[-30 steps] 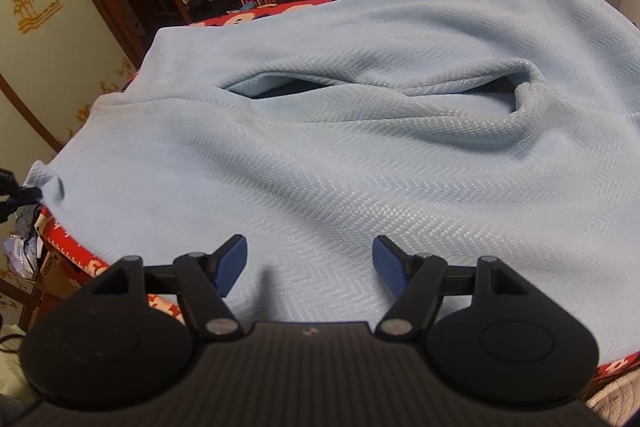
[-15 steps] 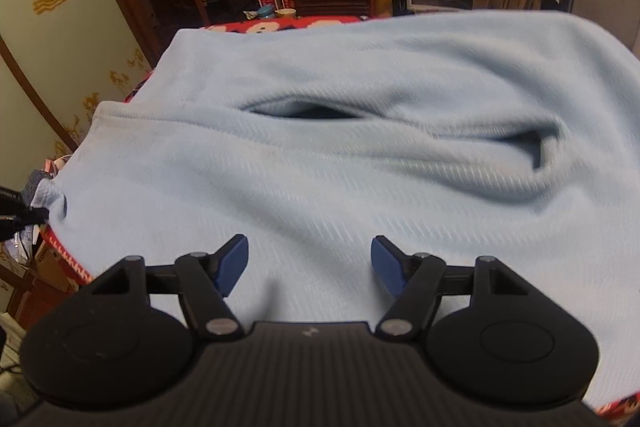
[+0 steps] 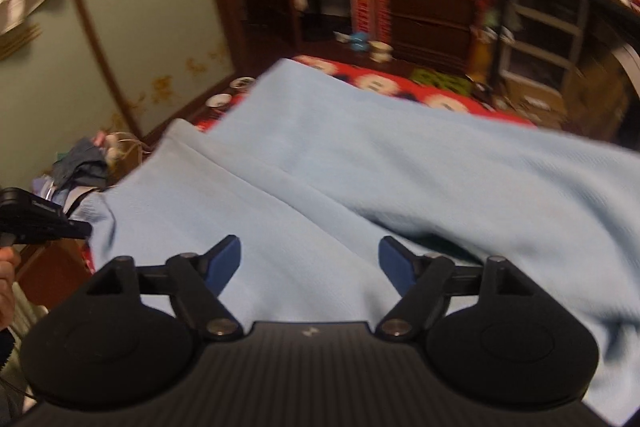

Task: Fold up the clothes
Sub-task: 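Grasp another fleece corner with the right tool while the left tool holds its corner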

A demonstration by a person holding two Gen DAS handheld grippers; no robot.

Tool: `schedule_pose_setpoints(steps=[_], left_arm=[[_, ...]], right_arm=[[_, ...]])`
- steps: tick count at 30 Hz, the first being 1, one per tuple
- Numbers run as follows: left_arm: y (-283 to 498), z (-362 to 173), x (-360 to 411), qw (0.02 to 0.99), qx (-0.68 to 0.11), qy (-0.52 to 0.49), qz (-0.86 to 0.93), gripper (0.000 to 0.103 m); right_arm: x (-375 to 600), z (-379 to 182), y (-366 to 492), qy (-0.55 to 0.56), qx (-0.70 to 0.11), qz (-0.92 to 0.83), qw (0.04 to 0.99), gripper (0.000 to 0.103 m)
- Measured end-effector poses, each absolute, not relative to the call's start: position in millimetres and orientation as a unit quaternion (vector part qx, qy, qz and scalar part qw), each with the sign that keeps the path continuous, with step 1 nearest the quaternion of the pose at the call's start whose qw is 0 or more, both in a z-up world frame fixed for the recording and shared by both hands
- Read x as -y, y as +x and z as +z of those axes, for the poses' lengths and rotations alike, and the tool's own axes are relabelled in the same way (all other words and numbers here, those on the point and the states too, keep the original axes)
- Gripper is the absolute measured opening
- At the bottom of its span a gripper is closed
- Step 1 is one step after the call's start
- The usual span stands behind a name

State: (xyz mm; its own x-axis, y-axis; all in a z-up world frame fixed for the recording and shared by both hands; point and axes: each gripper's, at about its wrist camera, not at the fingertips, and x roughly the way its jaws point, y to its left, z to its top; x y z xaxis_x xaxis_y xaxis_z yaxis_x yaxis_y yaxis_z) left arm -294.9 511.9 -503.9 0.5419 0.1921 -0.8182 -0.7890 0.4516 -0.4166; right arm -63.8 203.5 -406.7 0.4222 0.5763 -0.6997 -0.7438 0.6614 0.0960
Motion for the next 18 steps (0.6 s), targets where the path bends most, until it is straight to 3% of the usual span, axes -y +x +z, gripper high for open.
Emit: schedule_pose_setpoints(steps=[4,6,10,15,18], left_arm=[[-304,-510,-520,0.766,-0.341,-0.455,0.300,0.007],[-308,-511,-523,0.762,-0.336,-0.468,0.294,0.007],[-315,-516,-526,0.761,-0.317,-0.491,0.282,0.007],[-316,-517,-525,0.766,-0.313,-0.488,0.277,0.007],[-314,-515,-524,0.770,-0.314,-0.483,0.275,0.007]], right_arm=[[-263,-407,-56,-0.133,-0.350,0.423,0.825,0.095],[-299,-412,-51,-0.140,-0.358,0.442,0.810,0.084],[-365,-425,-55,-0.182,-0.335,0.476,0.793,0.075],[-426,-444,-62,-0.227,-0.315,0.500,0.774,0.051],[-450,-456,-66,-0.260,-0.298,0.508,0.765,0.049]])
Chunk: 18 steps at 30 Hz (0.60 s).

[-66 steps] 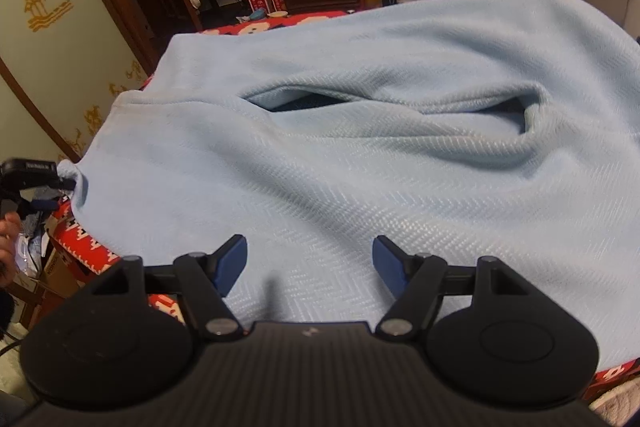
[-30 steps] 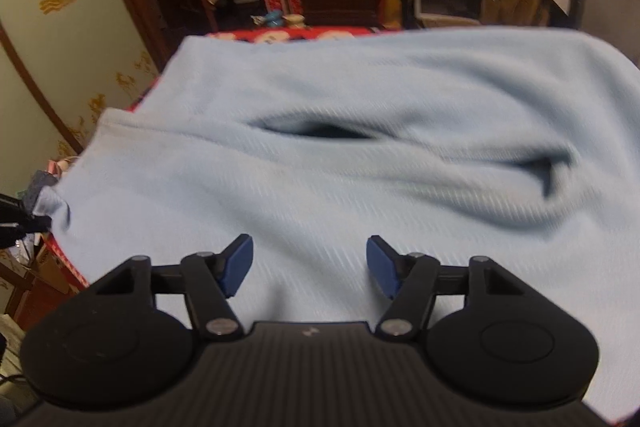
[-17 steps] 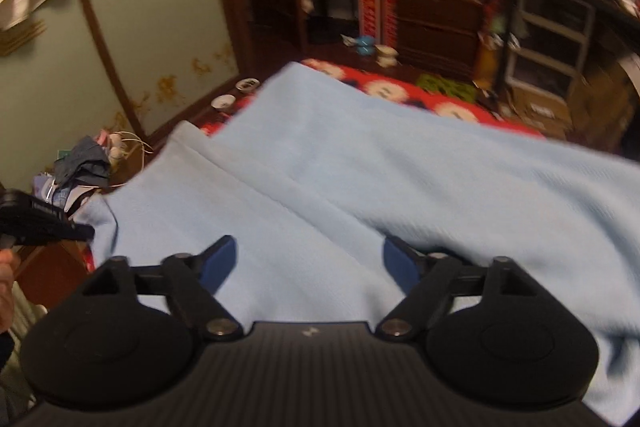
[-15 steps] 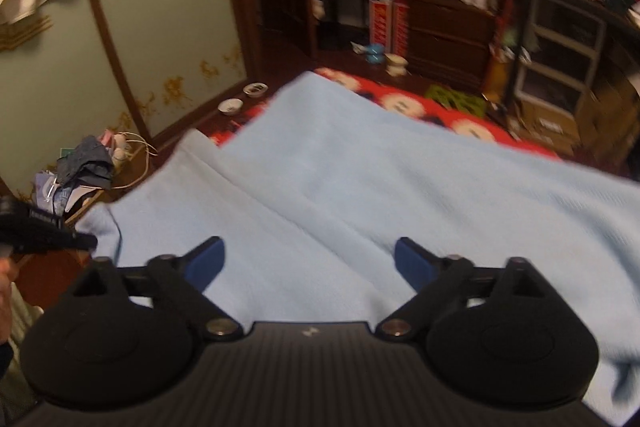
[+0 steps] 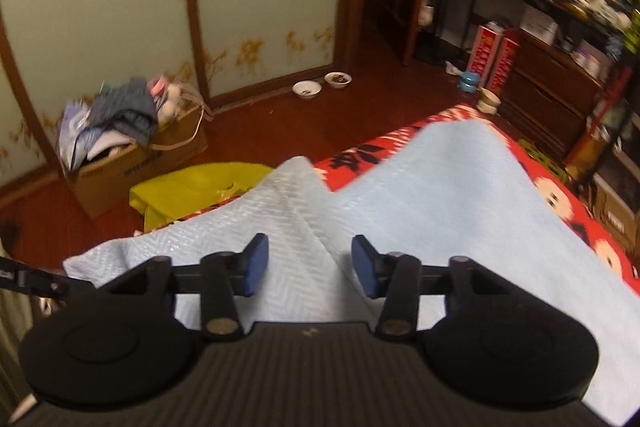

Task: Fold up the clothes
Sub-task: 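Grasp another fleece corner with the right tool while the left tool holds its corner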

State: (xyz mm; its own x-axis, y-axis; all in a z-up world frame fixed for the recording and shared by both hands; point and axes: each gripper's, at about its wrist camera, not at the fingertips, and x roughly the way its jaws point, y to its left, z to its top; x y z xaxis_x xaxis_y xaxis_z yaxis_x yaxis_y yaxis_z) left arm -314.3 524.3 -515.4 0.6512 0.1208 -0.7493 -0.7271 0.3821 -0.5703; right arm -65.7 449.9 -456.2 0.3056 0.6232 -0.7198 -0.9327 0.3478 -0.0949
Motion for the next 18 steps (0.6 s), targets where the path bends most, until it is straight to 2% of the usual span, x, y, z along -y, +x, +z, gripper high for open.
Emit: schedule_pose_setpoints(steps=[10,17,18], left_arm=[[-315,-520,-526,0.772,-0.303,-0.492,0.267,0.007],[-314,-520,-526,0.774,-0.302,-0.489,0.266,0.008],[-314,-520,-526,0.774,-0.303,-0.489,0.266,0.008]], right_arm=[[-498,-496,-62,-0.315,-0.261,0.522,0.749,0.048],[-497,-511,-75,-0.312,-0.243,0.515,0.760,0.026],[-498,-510,-77,-0.312,-0.246,0.511,0.762,0.017]])
